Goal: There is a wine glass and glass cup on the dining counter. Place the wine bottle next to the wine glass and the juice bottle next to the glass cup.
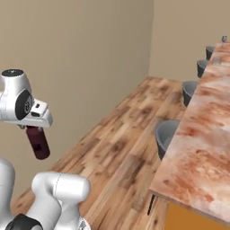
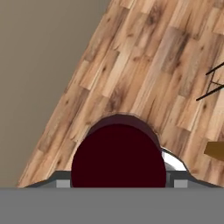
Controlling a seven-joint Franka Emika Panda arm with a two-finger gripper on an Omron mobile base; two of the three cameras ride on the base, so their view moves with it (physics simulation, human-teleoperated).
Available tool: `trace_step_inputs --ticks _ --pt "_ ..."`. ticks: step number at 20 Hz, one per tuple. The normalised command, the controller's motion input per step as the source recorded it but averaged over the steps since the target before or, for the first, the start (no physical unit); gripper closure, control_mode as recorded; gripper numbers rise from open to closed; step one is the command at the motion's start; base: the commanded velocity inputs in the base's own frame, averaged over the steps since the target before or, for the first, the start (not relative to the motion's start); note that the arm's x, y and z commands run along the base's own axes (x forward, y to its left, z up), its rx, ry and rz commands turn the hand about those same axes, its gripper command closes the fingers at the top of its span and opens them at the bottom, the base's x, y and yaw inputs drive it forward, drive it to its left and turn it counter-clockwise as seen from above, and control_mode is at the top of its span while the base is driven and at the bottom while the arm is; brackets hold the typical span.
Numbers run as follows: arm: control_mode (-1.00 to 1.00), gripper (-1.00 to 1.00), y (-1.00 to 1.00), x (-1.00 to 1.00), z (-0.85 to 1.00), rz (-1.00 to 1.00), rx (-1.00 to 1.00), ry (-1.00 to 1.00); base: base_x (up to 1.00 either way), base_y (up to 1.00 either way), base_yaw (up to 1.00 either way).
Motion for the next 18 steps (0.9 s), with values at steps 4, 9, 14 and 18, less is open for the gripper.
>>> trace_step_inputs --ticks 4,9,14,18 --pt "1.00 1.00 0.00 0.00 0.00 0.00 0.00 0.00 0.79 0.01 -0.19" --pt "1.00 1.00 0.00 0.00 0.00 0.00 0.00 0.00 0.86 0.02 -0.13" --pt "1.00 1.00 0.00 0.00 0.00 0.00 0.00 0.00 0.86 0.15 -0.17" --pt "1.00 1.00 0.00 0.00 0.00 0.00 0.00 0.00 0.89 0.29 -0.20"
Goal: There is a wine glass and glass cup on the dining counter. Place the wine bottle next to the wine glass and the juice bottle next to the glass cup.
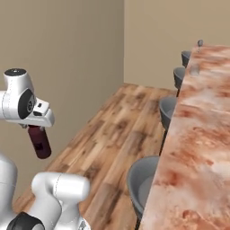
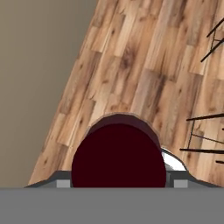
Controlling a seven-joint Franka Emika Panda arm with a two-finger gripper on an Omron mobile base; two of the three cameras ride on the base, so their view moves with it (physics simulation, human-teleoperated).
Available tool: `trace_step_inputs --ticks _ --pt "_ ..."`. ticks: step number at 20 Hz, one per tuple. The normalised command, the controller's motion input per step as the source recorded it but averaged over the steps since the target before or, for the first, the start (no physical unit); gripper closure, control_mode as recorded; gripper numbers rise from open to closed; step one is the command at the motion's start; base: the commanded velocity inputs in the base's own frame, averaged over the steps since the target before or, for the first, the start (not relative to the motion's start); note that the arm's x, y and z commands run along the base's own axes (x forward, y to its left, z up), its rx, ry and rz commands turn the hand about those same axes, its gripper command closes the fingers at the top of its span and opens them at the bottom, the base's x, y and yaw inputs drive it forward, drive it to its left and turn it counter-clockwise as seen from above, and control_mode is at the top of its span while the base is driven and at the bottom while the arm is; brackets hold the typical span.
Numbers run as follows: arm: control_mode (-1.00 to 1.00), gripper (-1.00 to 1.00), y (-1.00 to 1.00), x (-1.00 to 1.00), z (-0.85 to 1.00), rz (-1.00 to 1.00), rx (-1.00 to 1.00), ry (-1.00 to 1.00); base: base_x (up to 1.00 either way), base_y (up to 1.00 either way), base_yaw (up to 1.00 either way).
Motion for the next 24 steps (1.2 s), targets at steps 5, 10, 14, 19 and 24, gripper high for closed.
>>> trace_step_inputs --ticks 5,10,14,19,24 --pt "1.00 1.00 0.00 0.00 0.00 0.00 0.00 0.00 0.88 0.30 -0.23" --pt "1.00 1.00 0.00 0.00 0.00 0.00 0.00 0.00 0.88 0.30 -0.23" --pt "1.00 1.00 0.00 0.00 0.00 0.00 0.00 0.00 0.89 0.30 -0.22" --pt "1.00 1.00 0.00 0.00 0.00 0.00 0.00 0.00 0.89 0.30 -0.22" --pt "1.00 1.00 0.00 0.00 0.00 0.00 0.00 0.00 0.89 0.30 -0.22"
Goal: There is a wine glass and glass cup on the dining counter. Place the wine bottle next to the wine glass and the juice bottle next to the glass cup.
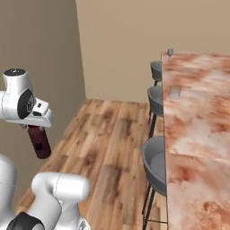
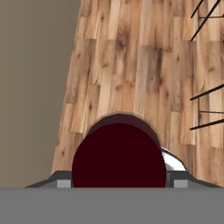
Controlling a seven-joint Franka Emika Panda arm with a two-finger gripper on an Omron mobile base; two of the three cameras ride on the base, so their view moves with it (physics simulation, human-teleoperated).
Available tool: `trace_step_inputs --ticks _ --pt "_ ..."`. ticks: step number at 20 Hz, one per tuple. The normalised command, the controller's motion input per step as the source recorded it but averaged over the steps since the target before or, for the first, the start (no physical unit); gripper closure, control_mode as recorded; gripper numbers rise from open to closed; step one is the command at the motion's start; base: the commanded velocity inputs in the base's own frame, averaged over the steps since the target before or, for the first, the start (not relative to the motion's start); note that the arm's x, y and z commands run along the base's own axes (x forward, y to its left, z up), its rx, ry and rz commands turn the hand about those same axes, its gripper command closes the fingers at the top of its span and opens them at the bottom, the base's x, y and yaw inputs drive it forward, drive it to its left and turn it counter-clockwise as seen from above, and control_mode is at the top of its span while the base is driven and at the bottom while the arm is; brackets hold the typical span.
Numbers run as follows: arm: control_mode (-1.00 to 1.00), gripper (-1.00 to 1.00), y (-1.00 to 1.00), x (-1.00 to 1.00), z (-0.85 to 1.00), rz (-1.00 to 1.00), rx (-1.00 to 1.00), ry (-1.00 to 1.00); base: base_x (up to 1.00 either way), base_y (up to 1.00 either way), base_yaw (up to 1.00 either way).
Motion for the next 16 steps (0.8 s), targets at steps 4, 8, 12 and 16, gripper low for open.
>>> trace_step_inputs --ticks 4,8,12,16 --pt "1.00 1.00 0.00 0.00 0.00 0.00 0.00 0.00 0.89 0.30 -0.22" --pt "1.00 1.00 0.00 0.00 0.00 0.00 0.00 0.00 0.87 0.31 -0.26" --pt "1.00 1.00 0.00 0.00 0.00 0.00 0.00 0.00 0.84 0.32 -0.31" --pt "1.00 1.00 0.00 0.00 0.00 0.00 0.00 0.00 0.82 0.33 -0.34"
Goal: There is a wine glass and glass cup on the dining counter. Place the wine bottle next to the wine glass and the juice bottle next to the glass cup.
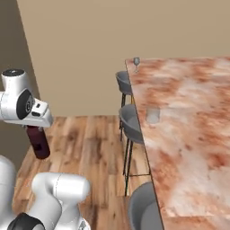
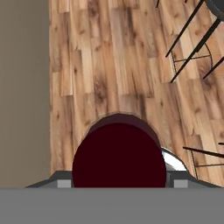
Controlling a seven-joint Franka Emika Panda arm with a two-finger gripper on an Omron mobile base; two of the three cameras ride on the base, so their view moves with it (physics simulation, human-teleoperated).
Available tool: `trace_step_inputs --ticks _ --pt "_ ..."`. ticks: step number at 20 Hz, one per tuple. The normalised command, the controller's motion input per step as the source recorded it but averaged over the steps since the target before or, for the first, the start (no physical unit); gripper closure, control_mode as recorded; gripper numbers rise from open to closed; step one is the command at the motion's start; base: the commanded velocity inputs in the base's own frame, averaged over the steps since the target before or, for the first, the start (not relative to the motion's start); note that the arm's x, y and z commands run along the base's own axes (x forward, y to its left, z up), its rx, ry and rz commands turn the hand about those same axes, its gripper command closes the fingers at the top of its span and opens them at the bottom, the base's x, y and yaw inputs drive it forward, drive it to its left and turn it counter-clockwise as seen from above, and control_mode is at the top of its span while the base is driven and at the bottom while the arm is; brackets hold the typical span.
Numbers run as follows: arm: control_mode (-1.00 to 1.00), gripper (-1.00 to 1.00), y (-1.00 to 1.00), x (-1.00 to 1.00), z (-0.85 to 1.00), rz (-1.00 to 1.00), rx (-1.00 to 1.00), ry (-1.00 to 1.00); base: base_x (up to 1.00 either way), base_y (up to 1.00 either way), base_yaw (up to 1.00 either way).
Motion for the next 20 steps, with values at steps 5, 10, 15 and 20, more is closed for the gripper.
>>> trace_step_inputs --ticks 5,10,15,20 --pt "1.00 1.00 0.00 0.00 0.00 0.00 0.00 0.00 0.72 0.34 -0.45" --pt "1.00 1.00 0.00 0.00 0.00 0.00 0.00 0.00 0.51 0.30 -0.65" --pt "1.00 1.00 0.00 0.00 0.00 0.00 0.00 0.00 0.41 0.27 -0.73" --pt "1.00 1.00 0.00 0.00 0.00 0.00 0.00 0.00 0.42 0.28 -0.72"
